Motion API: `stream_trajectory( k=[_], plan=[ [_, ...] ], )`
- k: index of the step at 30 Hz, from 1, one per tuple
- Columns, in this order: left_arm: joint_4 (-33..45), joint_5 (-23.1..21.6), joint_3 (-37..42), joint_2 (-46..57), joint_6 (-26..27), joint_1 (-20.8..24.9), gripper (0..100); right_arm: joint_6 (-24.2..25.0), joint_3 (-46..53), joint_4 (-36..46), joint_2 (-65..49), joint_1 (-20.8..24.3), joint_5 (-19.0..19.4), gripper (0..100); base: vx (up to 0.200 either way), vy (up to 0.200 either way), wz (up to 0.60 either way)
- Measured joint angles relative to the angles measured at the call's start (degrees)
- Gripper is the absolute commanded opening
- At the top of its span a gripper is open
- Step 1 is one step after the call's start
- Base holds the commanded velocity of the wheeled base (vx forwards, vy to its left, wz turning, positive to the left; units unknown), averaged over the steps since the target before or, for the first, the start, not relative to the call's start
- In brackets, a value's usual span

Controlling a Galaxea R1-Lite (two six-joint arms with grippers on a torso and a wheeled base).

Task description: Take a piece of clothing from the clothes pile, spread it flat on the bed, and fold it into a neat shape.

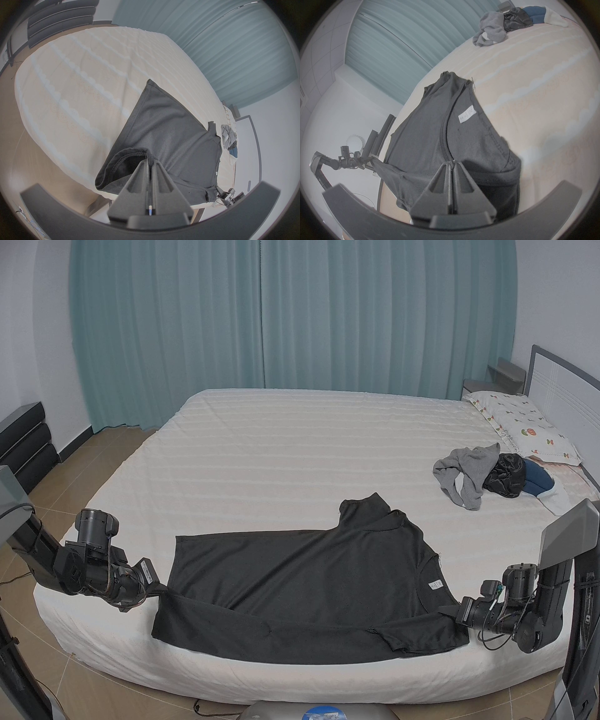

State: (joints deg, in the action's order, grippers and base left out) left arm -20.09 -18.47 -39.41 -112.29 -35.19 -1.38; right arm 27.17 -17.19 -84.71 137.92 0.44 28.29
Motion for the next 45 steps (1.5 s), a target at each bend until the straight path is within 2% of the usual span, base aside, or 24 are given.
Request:
stream_trajectory(
  k=[5, 12, 27, 45],
  plan=[
    [0.0, 0.1, 0.4, 0.1, 0.6, 0.0, 0, 0.4, 2.8, -4.0, -1.6, -1.4, 1.0, 0, 0.000, 0.000, 0.00],
    [0.0, 0.7, 1.3, 0.3, 2.1, 0.0, 0, 1.0, 6.8, -4.3, -8.1, -2.6, 1.6, 0, 0.000, 0.000, 0.00],
    [2.0, 0.7, 4.5, 6.2, 2.5, -1.7, 0, 1.2, 14.5, -4.3, -20.0, -2.3, 2.9, 0, 0.000, 0.000, 0.00],
    [1.9, 0.2, 7.2, 8.4, 3.9, -2.7, 0, 1.3, 16.2, -4.2, -24.7, -2.3, 2.6, 0, 0.000, 0.000, 0.00]
  ],
)
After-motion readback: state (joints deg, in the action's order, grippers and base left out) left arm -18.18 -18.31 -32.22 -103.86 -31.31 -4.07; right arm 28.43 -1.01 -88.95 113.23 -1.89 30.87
